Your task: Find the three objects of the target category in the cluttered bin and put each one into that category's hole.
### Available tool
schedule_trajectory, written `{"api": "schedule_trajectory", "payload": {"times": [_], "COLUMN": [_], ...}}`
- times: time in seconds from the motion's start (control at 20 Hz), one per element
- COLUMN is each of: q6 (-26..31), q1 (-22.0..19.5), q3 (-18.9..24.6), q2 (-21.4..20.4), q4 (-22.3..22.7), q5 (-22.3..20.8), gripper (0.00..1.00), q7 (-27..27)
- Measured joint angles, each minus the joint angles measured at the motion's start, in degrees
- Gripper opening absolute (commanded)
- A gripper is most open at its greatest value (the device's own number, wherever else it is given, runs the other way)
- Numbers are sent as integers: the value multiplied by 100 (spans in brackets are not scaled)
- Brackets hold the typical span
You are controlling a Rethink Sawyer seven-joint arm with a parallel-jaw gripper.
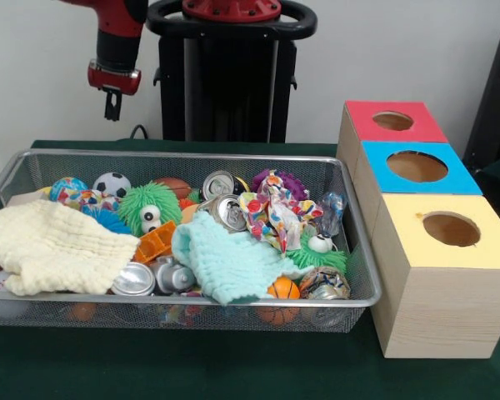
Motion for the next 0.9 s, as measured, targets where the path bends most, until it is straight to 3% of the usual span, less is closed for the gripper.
{"api": "schedule_trajectory", "payload": {"times": [0.45,0.9], "q6": [60,651], "q1": [210,597], "q3": [-6,55], "q2": [-1,-70], "q4": [-22,-50], "q5": [-15,-310], "gripper": [0,0], "q7": [0,0]}}
